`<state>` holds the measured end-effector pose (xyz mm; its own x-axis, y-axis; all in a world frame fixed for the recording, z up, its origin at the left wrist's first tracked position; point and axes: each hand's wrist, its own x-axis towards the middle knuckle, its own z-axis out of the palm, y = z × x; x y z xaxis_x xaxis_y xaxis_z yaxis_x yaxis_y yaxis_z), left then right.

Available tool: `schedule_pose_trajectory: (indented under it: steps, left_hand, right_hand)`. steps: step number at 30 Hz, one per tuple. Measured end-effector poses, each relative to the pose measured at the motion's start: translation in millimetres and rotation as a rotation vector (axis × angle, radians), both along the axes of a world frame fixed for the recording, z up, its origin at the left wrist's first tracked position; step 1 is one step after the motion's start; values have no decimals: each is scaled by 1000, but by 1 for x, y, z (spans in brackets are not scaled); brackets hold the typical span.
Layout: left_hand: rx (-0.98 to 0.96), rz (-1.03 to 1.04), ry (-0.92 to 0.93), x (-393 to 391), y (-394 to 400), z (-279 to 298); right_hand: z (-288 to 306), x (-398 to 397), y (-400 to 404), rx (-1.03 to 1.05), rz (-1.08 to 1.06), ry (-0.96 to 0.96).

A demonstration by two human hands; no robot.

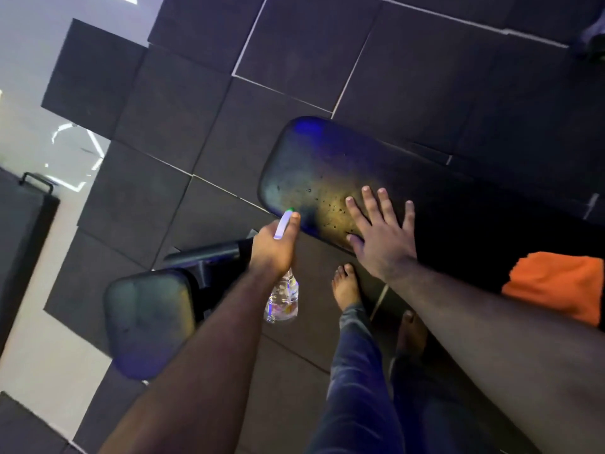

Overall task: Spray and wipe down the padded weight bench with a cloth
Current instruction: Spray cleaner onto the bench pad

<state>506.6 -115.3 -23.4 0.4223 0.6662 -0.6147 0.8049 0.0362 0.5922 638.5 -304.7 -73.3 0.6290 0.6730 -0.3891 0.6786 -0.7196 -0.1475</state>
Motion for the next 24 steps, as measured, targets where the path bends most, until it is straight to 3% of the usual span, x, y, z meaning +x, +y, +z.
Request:
schedule_pose_trajectory:
  steps: [9, 14, 19, 24]
  left_hand:
    - [39, -37, 133, 42, 64, -6]
    - [79, -197, 138, 104, 91, -5]
    - [116, -241, 189, 139, 74, -5]
    - [129, -340, 191, 92, 23, -4]
  right_hand:
    - [-7, -1, -4, 41, 2, -66]
    - [-6, 3, -6, 45, 26, -71]
    - [0, 6, -7, 29, 37, -40]
    - [11, 12, -22, 16, 70, -5]
